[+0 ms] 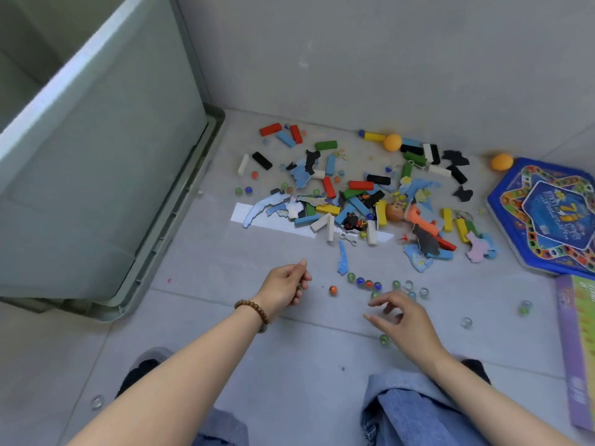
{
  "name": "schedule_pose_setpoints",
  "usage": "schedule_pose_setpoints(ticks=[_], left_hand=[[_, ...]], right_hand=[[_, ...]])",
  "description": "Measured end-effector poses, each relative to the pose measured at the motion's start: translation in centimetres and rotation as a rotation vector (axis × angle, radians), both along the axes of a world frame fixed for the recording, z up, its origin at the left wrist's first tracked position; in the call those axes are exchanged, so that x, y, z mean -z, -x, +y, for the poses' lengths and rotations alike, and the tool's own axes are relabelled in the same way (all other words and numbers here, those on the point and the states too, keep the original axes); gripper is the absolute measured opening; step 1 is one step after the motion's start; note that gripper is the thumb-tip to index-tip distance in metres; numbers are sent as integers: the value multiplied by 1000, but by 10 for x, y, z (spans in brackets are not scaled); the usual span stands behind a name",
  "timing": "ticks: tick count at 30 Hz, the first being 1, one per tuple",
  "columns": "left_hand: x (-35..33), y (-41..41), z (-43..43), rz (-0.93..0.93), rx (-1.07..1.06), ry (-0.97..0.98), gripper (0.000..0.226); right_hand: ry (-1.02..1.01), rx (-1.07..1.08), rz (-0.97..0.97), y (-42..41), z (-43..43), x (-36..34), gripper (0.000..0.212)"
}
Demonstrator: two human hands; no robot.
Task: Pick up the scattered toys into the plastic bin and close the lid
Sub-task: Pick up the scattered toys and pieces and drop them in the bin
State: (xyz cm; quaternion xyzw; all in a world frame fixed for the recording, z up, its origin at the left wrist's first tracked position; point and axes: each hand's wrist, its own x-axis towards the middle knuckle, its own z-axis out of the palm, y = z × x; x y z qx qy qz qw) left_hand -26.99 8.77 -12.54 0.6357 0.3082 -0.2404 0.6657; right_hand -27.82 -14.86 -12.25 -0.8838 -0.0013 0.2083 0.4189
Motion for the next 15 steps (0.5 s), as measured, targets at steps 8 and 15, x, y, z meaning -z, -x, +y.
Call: schedule_pose_setpoints(ticks=[8,15], left_hand=[[-7,-12,-41,124,-102,177,35],[-4,-6,-66,191,-29,283,45]], right_hand=[[51,-92,61,24,-19,26,29],[-416,234,45,-17,18,-12,16]])
